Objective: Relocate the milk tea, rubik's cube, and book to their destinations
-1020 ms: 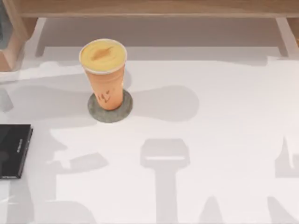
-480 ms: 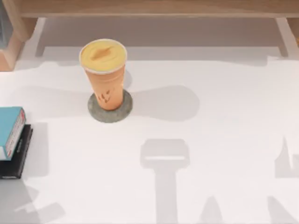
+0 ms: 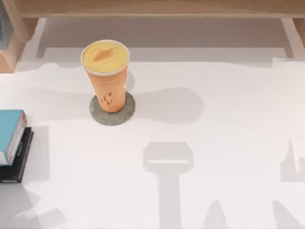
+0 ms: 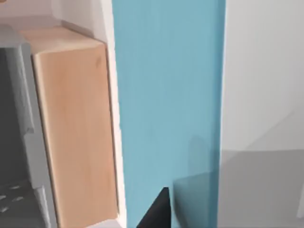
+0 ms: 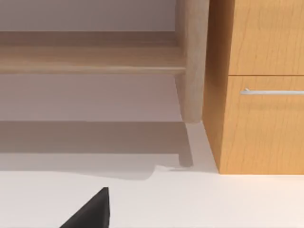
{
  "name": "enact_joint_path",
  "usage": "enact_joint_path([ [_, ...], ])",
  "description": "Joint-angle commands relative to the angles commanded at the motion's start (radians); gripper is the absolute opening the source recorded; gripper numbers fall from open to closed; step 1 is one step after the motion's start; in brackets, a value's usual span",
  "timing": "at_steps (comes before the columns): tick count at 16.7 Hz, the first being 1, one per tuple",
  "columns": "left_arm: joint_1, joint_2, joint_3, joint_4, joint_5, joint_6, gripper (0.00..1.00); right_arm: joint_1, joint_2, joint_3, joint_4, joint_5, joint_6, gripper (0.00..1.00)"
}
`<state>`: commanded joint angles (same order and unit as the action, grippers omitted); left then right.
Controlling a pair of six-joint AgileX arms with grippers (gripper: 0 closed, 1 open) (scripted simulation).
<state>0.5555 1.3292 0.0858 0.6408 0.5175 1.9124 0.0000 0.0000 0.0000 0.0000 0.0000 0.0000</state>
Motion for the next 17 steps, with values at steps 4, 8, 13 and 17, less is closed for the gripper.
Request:
enact_joint_path([
  [4, -0.009, 0.037, -0.002, 0.030, -0.011, -0.009, 0.00, 0.000, 0.000, 0.000, 0.000, 0.000, 0.000, 1.00],
  [8, -0.009, 0.037, -0.002, 0.030, -0.011, -0.009, 0.08, 0.000, 0.000, 0.000, 0.000, 0.000, 0.000, 1.00],
  [13, -0.009, 0.037, -0.002, 0.030, -0.011, -0.009, 0.45, 0.000, 0.000, 0.000, 0.000, 0.000, 0.000, 1.00],
  [17, -0.009, 0.037, -0.002, 0.030, -0.011, -0.009, 0.75, 0.000, 0.000, 0.000, 0.000, 0.000, 0.000, 1.00],
])
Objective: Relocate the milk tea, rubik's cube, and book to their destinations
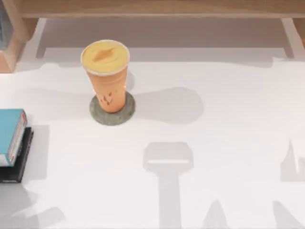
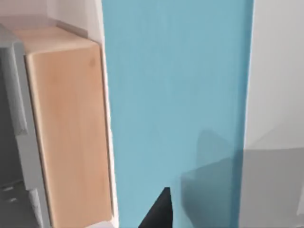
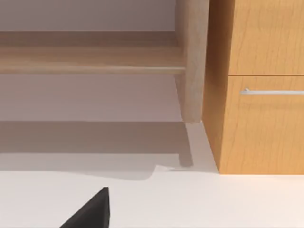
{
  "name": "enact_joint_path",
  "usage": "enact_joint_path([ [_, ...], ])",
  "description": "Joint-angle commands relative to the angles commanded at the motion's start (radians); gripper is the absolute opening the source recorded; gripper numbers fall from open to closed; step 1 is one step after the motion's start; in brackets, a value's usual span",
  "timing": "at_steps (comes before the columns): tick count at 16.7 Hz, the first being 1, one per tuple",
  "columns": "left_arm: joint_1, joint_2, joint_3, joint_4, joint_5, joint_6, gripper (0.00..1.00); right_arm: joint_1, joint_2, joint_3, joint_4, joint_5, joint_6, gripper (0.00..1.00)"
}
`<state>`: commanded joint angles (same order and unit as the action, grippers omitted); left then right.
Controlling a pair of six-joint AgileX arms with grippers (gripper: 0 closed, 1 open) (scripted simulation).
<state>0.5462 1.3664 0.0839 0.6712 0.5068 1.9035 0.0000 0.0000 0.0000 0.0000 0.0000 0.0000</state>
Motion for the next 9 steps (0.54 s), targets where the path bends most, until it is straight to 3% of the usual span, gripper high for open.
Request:
enact_joint_path([
  [3, 0.000, 0.000, 0.000, 0.000, 0.000, 0.000, 0.98, 0.000, 0.000, 0.000, 0.000, 0.000, 0.000, 1.00],
  [9, 0.000, 0.000, 0.000, 0.000, 0.000, 0.000, 1.00, 0.000, 0.000, 0.000, 0.000, 0.000, 0.000, 1.00],
])
